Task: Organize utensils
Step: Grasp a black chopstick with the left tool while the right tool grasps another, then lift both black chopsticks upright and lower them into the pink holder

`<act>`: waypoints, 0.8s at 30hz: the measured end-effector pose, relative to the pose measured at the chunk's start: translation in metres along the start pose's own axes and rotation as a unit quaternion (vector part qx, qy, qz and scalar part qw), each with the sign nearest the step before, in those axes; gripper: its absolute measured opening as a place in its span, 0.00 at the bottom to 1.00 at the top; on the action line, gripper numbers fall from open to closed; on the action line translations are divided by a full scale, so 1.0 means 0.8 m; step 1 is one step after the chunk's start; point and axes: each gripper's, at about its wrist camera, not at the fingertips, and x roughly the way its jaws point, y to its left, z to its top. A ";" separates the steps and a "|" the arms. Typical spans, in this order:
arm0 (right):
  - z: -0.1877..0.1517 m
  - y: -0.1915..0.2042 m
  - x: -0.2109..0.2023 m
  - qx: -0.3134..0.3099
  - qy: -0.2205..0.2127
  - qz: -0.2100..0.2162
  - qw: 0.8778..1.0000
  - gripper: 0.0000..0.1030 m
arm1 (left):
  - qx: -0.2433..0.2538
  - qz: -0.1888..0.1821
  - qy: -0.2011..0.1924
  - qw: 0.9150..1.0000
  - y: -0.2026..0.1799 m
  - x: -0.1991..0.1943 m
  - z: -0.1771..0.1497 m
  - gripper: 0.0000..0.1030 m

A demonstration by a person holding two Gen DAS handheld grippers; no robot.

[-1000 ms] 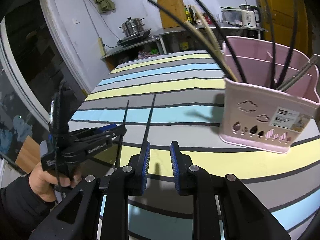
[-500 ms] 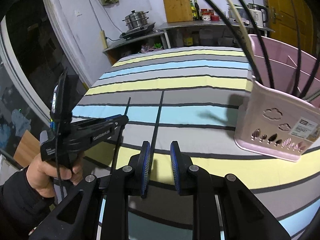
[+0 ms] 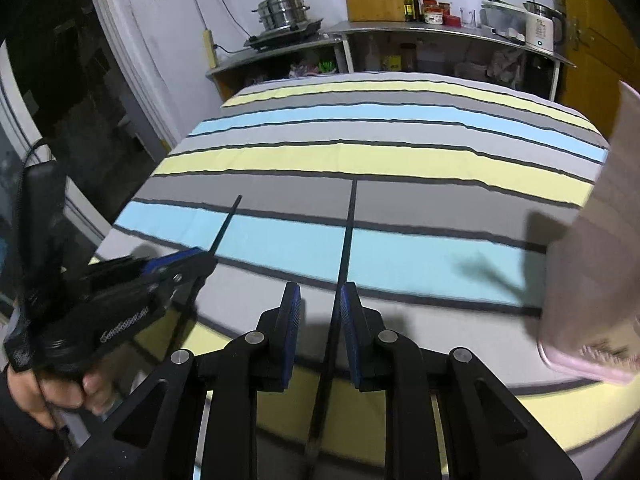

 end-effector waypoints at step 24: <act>0.034 -0.003 0.040 -0.001 0.025 -0.023 0.999 0.05 | -0.019 -0.004 0.006 1.000 0.002 0.008 0.015 0.06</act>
